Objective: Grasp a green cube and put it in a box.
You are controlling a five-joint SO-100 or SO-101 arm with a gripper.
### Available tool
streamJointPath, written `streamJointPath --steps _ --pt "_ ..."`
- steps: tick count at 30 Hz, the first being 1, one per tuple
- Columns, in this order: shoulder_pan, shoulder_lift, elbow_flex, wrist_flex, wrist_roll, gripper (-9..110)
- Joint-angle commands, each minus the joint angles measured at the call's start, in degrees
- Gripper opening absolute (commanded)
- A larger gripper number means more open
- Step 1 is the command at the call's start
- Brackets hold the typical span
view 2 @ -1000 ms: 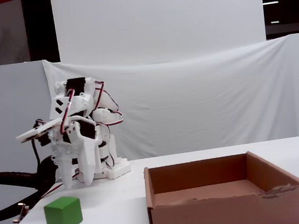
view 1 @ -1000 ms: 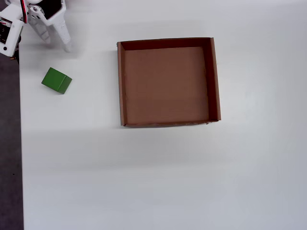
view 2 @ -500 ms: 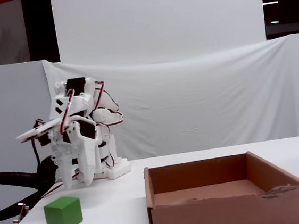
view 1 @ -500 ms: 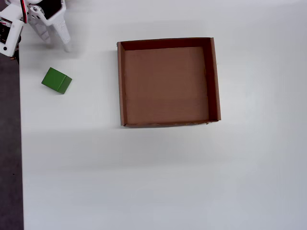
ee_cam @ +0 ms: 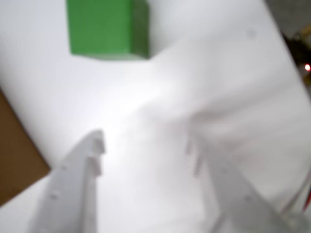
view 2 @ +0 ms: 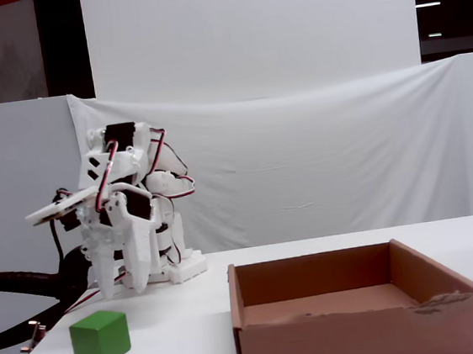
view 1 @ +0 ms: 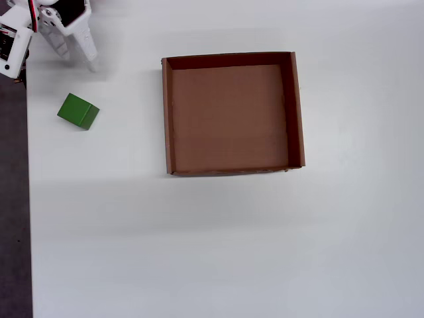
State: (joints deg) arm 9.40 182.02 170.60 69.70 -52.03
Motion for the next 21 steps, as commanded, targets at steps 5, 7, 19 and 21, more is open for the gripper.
streamJointPath --steps 5,7,19,21 --pt "0.4 0.4 -0.3 0.4 0.3 21" --pt "0.4 0.4 -0.3 0.4 0.3 21" --pt "0.3 0.4 -0.3 0.4 0.3 21" --pt "-0.3 -0.3 -0.4 0.2 0.3 21"
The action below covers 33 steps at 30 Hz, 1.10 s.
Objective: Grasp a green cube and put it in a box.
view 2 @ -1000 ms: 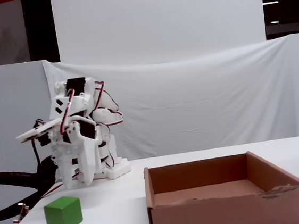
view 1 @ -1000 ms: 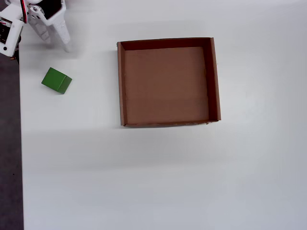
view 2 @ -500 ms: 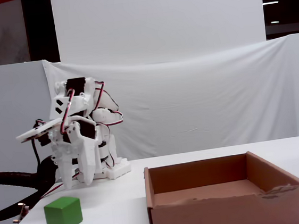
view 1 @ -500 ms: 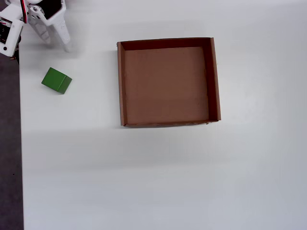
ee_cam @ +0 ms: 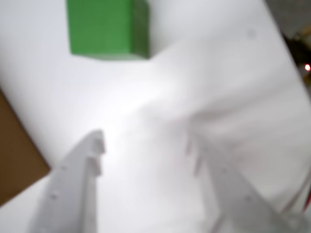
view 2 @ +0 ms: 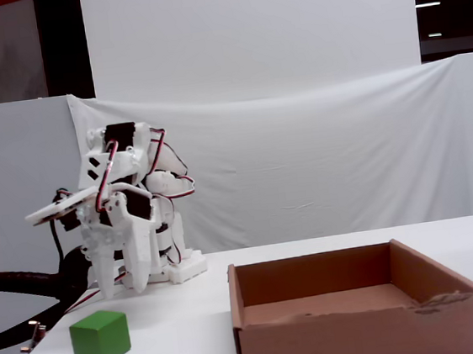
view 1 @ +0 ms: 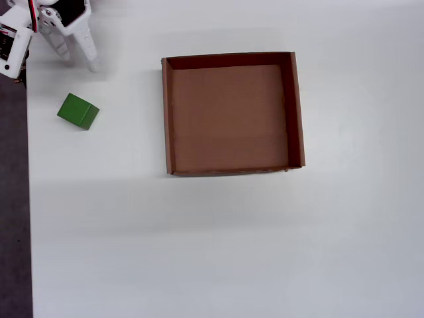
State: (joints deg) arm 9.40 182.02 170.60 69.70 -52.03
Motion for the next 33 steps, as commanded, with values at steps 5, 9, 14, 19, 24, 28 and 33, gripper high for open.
streamJointPath --steps 5,9,14,19,24,28,33 --pt "-1.4 -5.6 -0.8 -7.4 0.6 21" --pt "-1.4 -11.2 -5.3 -10.0 3.5 21" --pt "-1.0 -19.3 -14.9 -8.1 4.8 21" --pt "-1.0 -28.2 -21.6 -9.1 7.0 21" --pt "-1.0 -35.7 -26.2 -10.3 8.3 24" --pt "-0.7 -42.5 -30.4 -10.0 8.3 29" --pt "0.4 -51.9 -36.2 -10.8 8.4 33"
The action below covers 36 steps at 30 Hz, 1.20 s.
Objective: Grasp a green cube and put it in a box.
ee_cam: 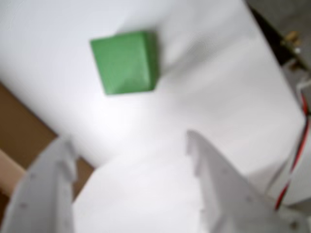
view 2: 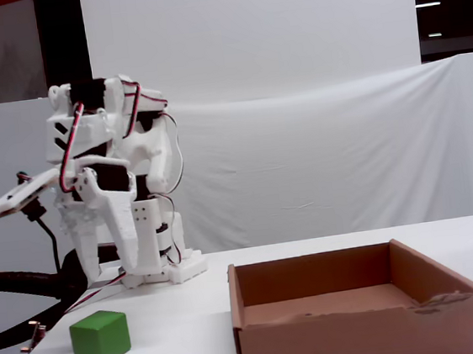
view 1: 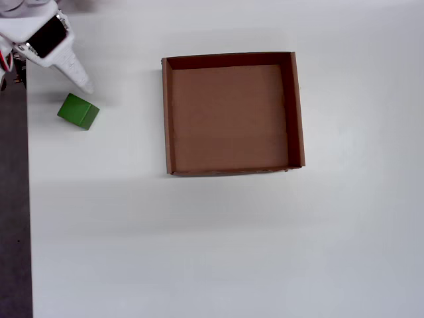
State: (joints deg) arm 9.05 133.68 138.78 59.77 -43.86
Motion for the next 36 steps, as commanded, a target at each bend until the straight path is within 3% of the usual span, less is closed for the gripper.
streamJointPath --steps 1,25,36 --pt "0.9 -5.0 -5.2 -1.1 0.3 34" --pt "-1.3 -34.2 -17.1 -9.8 0.4 34" --pt "-1.5 -34.5 -16.4 -9.8 0.4 22"
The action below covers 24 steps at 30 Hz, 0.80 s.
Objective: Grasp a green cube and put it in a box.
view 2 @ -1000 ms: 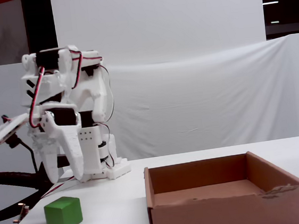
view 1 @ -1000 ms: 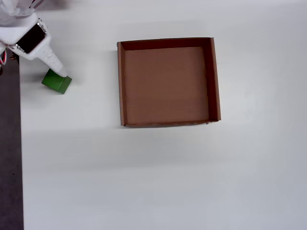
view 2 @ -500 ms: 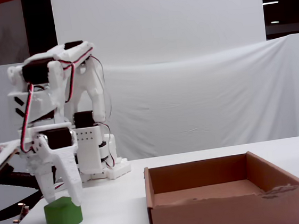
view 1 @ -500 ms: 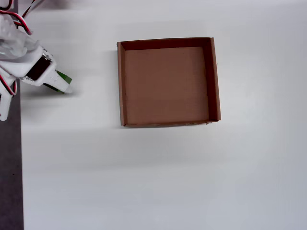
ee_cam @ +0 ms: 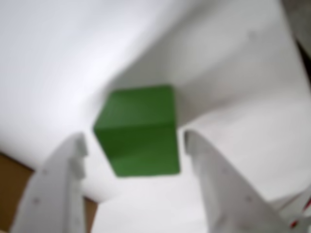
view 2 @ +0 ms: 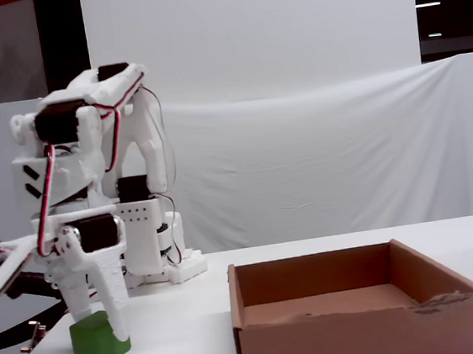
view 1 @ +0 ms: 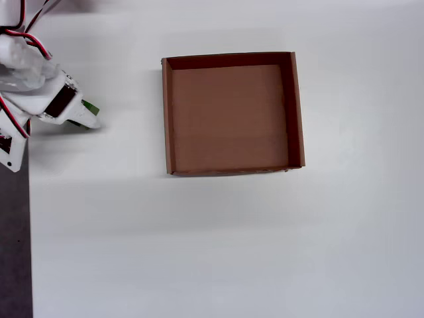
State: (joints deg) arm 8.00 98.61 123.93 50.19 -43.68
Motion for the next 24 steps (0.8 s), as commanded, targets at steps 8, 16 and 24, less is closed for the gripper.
streamJointPath --steps 8,16,24 --pt "-0.6 1.3 -1.4 -0.8 0.3 19" --pt "-0.6 1.4 -1.3 -1.1 0.3 15" --pt "-1.5 4.7 -1.3 -2.5 0.3 14"
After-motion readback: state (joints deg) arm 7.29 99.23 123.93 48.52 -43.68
